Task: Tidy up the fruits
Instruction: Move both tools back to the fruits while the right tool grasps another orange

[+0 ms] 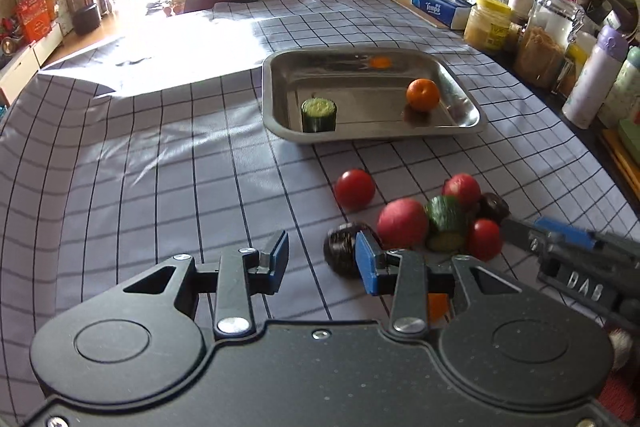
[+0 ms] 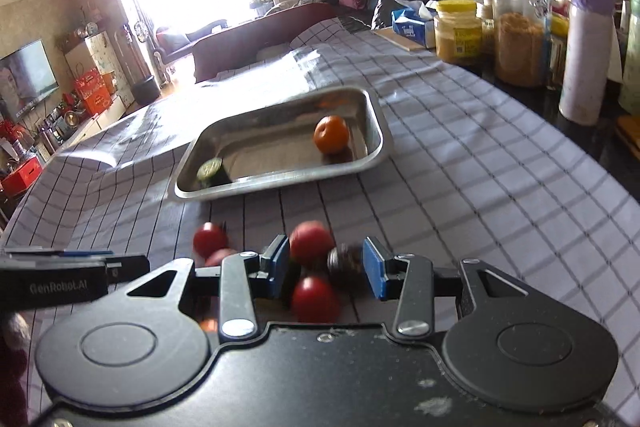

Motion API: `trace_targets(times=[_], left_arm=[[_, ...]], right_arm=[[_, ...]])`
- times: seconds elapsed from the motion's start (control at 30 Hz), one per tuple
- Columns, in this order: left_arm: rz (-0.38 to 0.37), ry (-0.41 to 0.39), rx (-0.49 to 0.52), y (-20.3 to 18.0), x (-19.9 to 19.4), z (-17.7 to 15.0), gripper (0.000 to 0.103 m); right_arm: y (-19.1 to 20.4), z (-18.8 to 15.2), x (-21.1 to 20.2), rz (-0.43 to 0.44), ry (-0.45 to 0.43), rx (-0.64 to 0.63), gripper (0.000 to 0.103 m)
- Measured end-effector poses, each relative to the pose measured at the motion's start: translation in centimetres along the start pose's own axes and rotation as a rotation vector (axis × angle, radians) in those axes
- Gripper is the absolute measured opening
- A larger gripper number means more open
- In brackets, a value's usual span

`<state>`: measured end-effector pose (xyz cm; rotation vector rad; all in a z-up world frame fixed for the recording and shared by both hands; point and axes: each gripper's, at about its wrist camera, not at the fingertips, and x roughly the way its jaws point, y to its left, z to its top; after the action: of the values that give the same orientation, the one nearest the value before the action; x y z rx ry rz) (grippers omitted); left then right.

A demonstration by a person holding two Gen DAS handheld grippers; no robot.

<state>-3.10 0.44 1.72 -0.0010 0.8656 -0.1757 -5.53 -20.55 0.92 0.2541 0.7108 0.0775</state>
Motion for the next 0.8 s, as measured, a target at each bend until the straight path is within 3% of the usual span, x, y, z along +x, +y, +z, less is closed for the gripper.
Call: trace_targets(times=[0.37, 0.6, 0.8], left_arm=[[0.027, -0.021, -0.033, 1.3, 1.8, -1.5, 0.047], [-0.021, -0.003, -0.026, 2.6, 2.1, -2.5, 0.047], [-0.049, 0.023, -0.091, 3.9, 2.5, -2.5, 0.047]], right_arm=[[2.6, -5.8, -1.8, 0.081, -0.01, -0.032, 0.043], [5.3, -7.4, -1.7, 0.064, -0.025, -0.146, 0.043], [6.5, -7.1, -0.4, 0.069, -0.006, -0.169, 0.044]])
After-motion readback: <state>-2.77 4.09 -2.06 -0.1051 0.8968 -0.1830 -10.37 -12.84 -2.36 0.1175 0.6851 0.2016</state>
